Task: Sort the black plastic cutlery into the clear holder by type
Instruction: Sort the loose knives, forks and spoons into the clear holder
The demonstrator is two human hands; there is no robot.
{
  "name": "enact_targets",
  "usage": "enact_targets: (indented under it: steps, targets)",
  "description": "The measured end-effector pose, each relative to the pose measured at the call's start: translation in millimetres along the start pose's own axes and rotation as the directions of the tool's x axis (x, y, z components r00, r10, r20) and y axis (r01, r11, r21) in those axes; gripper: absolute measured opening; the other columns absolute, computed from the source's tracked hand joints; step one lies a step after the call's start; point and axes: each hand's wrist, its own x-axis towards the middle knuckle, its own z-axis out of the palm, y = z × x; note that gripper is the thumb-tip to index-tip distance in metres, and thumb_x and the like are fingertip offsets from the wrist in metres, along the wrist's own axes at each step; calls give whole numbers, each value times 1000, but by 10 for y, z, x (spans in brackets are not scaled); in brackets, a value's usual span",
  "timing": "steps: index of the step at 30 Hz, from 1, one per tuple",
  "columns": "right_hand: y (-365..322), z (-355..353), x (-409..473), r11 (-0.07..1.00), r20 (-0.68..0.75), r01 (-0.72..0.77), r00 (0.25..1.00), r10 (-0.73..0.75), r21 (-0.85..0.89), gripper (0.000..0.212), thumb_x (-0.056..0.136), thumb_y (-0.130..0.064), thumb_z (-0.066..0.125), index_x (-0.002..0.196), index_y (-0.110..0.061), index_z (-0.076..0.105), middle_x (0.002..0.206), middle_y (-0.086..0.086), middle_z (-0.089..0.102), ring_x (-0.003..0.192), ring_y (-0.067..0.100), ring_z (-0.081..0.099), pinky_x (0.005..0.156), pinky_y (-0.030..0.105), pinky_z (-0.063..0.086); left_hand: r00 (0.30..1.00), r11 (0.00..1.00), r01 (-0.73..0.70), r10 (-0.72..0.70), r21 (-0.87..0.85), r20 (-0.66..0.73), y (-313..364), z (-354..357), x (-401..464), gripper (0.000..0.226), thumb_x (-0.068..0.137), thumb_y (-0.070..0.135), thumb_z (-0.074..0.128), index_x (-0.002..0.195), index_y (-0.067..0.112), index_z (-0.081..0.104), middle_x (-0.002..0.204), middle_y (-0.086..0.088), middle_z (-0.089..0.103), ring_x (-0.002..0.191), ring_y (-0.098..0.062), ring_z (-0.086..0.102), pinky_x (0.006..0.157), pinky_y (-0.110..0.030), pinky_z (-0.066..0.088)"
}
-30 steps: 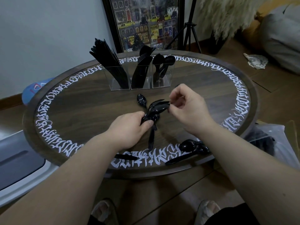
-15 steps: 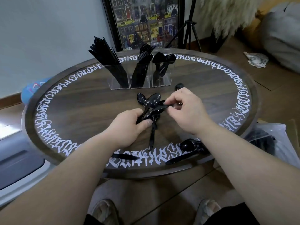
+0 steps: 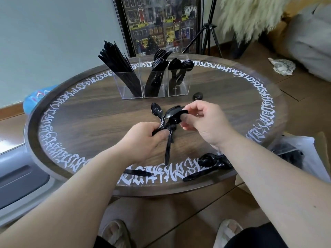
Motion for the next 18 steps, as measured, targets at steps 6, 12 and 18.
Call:
enact_targets:
  steps: [6,12,18]
  targets:
    - [22,-21,5,1000,-71,-15,997,15,-8,12,83,4,67,80,-7,64,71,11,67,60,16,67,67,32,59,994,948,93,-106,-305,-24,112,-11,-23,40,98,41,41,83,8,56,58,-1,52,51,-18,43,53,-28,41]
    - [-82,-57,-19,983,-82,144,985,-153,-111,14,79,2,71,77,-12,70,73,6,71,68,20,68,74,37,59,985,975,142,-156,-170,-74,73,-55,-27,47,100,44,30,72,12,49,60,-2,59,50,-12,48,58,-26,43]
    - [-38,-16,-6,904,-113,222,953,-280,-365,32,80,-7,70,87,-36,60,78,-7,64,73,17,64,77,37,56,991,983,133,-132,-122,17,113,-16,-30,53,99,49,29,71,13,54,55,6,50,54,-12,45,62,-28,38]
